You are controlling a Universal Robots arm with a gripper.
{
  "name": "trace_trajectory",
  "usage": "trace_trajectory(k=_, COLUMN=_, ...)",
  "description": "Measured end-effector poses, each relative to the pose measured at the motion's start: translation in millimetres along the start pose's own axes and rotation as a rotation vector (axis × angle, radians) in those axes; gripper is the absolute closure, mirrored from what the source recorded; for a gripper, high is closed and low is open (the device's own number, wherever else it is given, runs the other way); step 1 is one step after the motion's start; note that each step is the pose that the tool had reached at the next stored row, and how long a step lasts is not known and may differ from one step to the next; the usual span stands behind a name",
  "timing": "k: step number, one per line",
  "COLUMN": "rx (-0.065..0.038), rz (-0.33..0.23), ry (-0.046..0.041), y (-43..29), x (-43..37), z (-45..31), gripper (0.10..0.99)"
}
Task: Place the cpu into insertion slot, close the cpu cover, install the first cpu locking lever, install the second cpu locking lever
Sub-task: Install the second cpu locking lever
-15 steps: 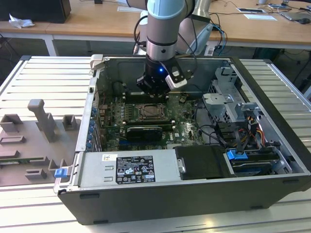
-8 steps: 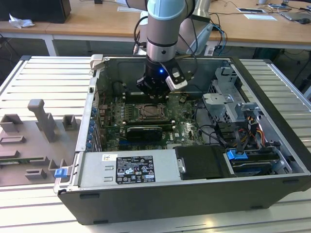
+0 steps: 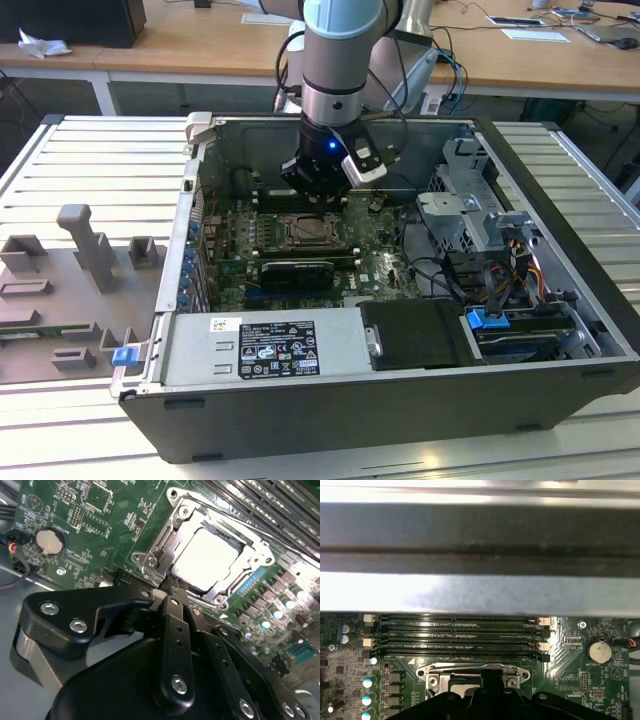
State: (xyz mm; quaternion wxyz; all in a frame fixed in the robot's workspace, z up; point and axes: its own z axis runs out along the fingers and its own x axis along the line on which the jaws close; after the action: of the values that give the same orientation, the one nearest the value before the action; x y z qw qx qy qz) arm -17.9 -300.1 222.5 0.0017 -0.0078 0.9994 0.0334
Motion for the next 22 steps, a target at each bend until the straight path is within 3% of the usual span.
trace_trajectory(k=2, rx=0.000, rz=0.000, ry=0.0000, y=1.1, x=-0.1, z=-15.5, gripper=0.980)
trace_trajectory(k=4, rx=0.000, rz=0.000, ry=0.0001, y=1.4, x=-0.1, z=-21.6, gripper=0.980)
trace_trajectory(k=10, rx=0.000, rz=0.000, ry=0.0001, y=-6.8, x=0.0, z=-22.5, gripper=0.980)
trace_trajectory(k=16, rx=-0.001, rz=0.000, ry=0.0000, y=-29.1, x=0.4, z=-23.7, gripper=0.980)
trace_trajectory(k=22, rx=-0.003, rz=0.000, ry=0.0000, y=-46.4, x=0.7, z=-23.1, gripper=0.980)
